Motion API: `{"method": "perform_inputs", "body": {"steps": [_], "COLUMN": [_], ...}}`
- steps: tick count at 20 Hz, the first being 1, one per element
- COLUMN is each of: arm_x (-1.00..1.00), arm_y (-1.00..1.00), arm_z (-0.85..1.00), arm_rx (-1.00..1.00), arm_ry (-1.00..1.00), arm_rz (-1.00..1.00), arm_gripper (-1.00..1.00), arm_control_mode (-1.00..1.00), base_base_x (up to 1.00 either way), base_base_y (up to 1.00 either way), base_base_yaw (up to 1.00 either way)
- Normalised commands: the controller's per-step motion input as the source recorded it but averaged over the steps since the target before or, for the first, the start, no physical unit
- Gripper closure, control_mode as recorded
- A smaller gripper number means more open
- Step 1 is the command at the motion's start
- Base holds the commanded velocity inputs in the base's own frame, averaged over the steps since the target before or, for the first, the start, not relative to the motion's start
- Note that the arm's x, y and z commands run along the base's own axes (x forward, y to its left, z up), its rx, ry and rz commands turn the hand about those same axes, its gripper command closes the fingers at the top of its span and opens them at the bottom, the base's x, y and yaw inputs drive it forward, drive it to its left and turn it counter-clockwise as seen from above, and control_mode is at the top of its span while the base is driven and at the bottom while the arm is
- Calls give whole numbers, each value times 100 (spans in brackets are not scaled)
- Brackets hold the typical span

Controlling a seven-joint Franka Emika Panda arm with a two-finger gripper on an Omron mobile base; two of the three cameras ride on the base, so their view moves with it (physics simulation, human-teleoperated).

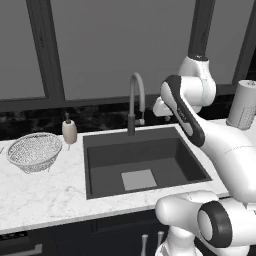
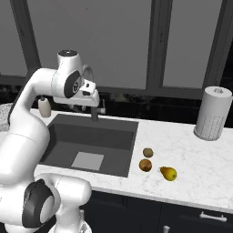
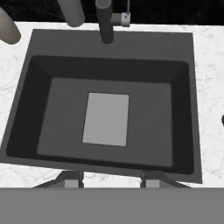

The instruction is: Put the colander in the sink, put the pear, pear, kiwi in the colander, and turn on the sink faucet and pour water over the colander.

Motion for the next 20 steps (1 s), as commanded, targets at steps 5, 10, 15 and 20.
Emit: {"method": "perform_inputs", "body": {"steps": [5,10,15,20], "arm_x": [-17,-49,-60,-35], "arm_y": [37,87,89,66], "arm_z": [-3,-21,-35,-41], "arm_rx": [0,1,6,7], "arm_ry": [-6,-18,-6,0], "arm_rz": [-1,0,-1,-3], "arm_gripper": [-100,-100,-100,-100], "arm_control_mode": [-100,-100,-100,-100], "base_base_x": [0,0,0,0], "base_base_y": [0,0,0,0], "base_base_yaw": [0,0,0,0]}}
